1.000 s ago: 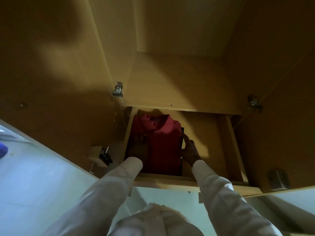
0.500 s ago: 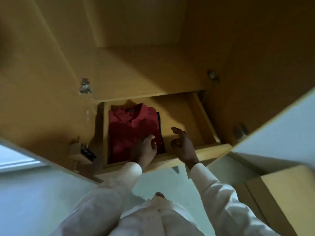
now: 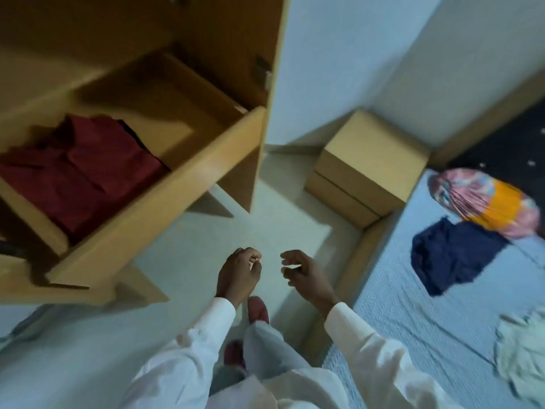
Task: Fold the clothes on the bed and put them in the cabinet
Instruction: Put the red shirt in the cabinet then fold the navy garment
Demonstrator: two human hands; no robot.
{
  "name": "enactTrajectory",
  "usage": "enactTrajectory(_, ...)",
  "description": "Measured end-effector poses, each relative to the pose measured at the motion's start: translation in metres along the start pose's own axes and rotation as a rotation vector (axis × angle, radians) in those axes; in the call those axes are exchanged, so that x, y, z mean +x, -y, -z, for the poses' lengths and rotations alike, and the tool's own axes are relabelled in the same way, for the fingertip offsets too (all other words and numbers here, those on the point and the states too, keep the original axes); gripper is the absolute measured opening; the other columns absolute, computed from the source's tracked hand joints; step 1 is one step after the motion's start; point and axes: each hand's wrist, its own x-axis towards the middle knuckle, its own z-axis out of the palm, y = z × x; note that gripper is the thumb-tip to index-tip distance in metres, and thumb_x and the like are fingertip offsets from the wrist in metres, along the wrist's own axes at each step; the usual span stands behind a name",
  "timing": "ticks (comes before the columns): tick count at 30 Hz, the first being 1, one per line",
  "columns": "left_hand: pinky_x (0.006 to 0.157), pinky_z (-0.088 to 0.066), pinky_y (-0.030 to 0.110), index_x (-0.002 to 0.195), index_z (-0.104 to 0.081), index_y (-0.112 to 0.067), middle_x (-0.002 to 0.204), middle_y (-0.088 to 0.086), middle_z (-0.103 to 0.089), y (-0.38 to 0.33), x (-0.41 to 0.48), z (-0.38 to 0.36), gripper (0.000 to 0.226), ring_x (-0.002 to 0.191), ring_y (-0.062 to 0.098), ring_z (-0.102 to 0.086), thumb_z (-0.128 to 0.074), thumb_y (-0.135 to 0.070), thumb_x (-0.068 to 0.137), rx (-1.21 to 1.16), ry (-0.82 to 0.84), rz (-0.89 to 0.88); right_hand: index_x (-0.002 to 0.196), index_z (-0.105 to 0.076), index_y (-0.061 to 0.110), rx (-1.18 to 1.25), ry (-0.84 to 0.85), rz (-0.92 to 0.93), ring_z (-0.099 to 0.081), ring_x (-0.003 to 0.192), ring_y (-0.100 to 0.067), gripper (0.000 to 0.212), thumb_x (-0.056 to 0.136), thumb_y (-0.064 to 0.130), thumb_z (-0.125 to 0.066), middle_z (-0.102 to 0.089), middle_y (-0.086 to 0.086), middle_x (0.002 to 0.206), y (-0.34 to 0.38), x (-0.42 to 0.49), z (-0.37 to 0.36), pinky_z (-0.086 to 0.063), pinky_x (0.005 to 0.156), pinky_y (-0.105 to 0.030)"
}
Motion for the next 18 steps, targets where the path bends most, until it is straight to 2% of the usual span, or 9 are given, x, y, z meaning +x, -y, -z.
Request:
enactTrajectory(3,0.082,-0.05,0.024,0.102,-0.068,-0.023,0.106,-0.008,-0.069,0.015,-0.025,-0.052,0.017,0.091,0.012,-0.063,-0.058,-0.019,0.089,-0.031,0.14,0.046,0.103,-0.066,0.026,-0.075,-0.005,-0.059,-0.065,0.074,-0.007,0.023,0.086,0.01,-0.062,-0.067,0.007,0.093,-0.052,-0.026,0.006,-0.054,0.071,-0.033)
enactTrajectory(6,0.085,-0.052,0.029,0.102,-0.069,-0.023,0.106,-0.007,-0.07,0.039,-0.044,-0.106,0.02,0.095,0.014,-0.065,-0.057,-0.016,0.088,-0.099,0.213,0.106,0.099,-0.066,0.027,-0.118,-0.047,-0.123,-0.064,0.073,-0.004,0.025,0.086,0.007,-0.061,-0.068,0.009,0.086,-0.104,-0.034,0.011,-0.054,0.068,-0.03)
enactTrajectory(9,0.084,-0.051,0.028,0.102,-0.069,-0.021,0.106,-0.005,-0.071,0.072,-0.048,-0.164,0.02,0.096,0.016,-0.064,-0.056,-0.017,0.088,-0.132,0.239,0.161,0.1,-0.068,0.027,-0.132,-0.079,-0.181,-0.067,0.077,-0.009,0.02,0.084,0.017,-0.062,-0.07,0.007,0.088,-0.166,-0.023,0.011,-0.056,0.072,-0.039)
enactTrajectory(12,0.081,-0.049,0.026,0.101,-0.069,-0.022,0.105,-0.005,-0.071,0.093,-0.046,-0.229,0.017,0.095,0.016,-0.065,-0.058,-0.019,0.088,-0.13,0.279,0.163,0.1,-0.068,0.025,-0.165,-0.125,-0.225,-0.065,0.075,-0.009,0.02,0.083,0.016,-0.062,-0.068,0.008,0.087,-0.232,-0.008,0.021,-0.052,0.071,-0.032)
enactTrajectory(14,0.08,-0.05,0.025,0.101,-0.069,-0.023,0.104,-0.006,-0.072,0.093,-0.035,-0.27,0.017,0.094,0.015,-0.066,-0.058,-0.022,0.088,-0.138,0.301,0.113,0.099,-0.068,0.024,-0.169,-0.179,-0.24,-0.064,0.077,-0.011,0.022,0.079,0.017,-0.063,-0.069,0.006,0.087,-0.269,0.006,0.042,-0.051,0.074,-0.033)
enactTrajectory(16,0.08,-0.052,0.028,0.1,-0.068,-0.023,0.103,-0.005,-0.071,0.084,-0.022,-0.318,0.016,0.093,0.017,-0.067,-0.058,-0.025,0.087,-0.143,0.341,0.009,0.099,-0.067,0.026,-0.151,-0.241,-0.246,-0.066,0.079,-0.017,0.026,0.074,0.021,-0.062,-0.07,0.004,0.086,-0.311,0.02,0.069,-0.053,0.078,-0.04)
enactTrajectory(18,0.079,-0.053,0.031,0.1,-0.067,-0.024,0.103,-0.005,-0.07,0.069,-0.006,-0.361,0.016,0.093,0.018,-0.066,-0.058,-0.027,0.087,-0.143,0.371,-0.088,0.103,-0.066,0.024,-0.125,-0.316,-0.262,-0.067,0.084,-0.022,0.024,0.08,0.018,-0.063,-0.069,0.001,0.088,-0.345,0.031,0.097,-0.056,0.081,-0.045)
